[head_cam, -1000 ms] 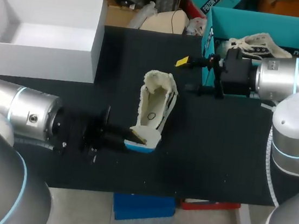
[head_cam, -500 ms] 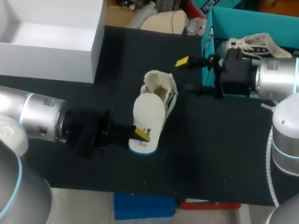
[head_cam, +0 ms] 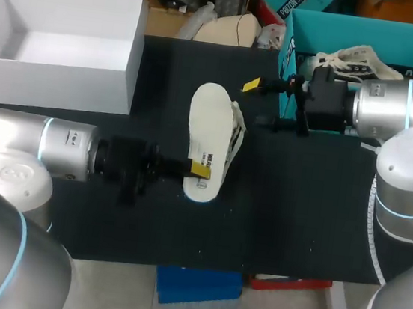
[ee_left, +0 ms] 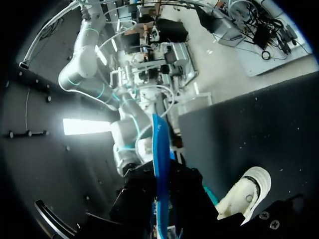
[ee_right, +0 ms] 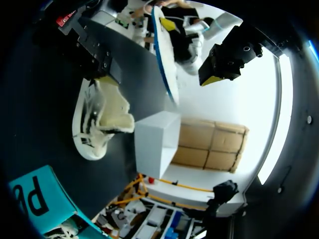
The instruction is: Take the shoe out of the shoebox, open the shoe tongue, remove and reinsert the insole, then place the shoe into the shoebox
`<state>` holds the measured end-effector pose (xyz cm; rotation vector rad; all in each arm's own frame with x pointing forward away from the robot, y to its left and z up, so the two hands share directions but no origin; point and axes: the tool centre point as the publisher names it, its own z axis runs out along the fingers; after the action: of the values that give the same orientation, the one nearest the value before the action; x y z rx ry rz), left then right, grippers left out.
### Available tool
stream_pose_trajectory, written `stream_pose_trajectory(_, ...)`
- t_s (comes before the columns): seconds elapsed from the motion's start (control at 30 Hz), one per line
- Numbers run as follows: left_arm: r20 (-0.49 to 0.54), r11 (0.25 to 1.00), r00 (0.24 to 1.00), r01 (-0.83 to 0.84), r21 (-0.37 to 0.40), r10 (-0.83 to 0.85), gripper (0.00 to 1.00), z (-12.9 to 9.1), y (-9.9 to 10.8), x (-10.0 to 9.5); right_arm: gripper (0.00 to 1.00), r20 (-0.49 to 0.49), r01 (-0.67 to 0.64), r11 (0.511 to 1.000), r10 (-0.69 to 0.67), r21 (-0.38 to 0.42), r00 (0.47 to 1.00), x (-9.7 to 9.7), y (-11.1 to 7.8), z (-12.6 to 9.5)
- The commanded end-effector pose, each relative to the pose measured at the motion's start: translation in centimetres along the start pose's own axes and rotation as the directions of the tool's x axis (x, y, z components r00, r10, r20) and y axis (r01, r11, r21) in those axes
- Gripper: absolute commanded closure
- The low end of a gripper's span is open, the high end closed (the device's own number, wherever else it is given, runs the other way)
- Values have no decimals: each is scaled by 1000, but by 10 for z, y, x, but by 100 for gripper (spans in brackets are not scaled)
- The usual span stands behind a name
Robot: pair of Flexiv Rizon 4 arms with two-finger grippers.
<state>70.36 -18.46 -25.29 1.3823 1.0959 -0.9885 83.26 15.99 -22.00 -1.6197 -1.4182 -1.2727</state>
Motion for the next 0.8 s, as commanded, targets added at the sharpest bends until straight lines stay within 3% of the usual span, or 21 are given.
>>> stream_pose_trajectory(0.03,7,994,994,-109,-19,109,100,3,-2,3,0,-2,0,1000,0,-4,1000,0,-1,2)
stream_pose_trajectory(0.57,7,994,994,-109,-19,109,100,3,-2,3,0,-2,0,1000,0,-4,1000,0,-1,2)
stream_pose_trajectory(0.8,31,995,995,96,-6,-96,100,12,-9,7,0,-2,0,1000,0,-4,1000,0,-1,2)
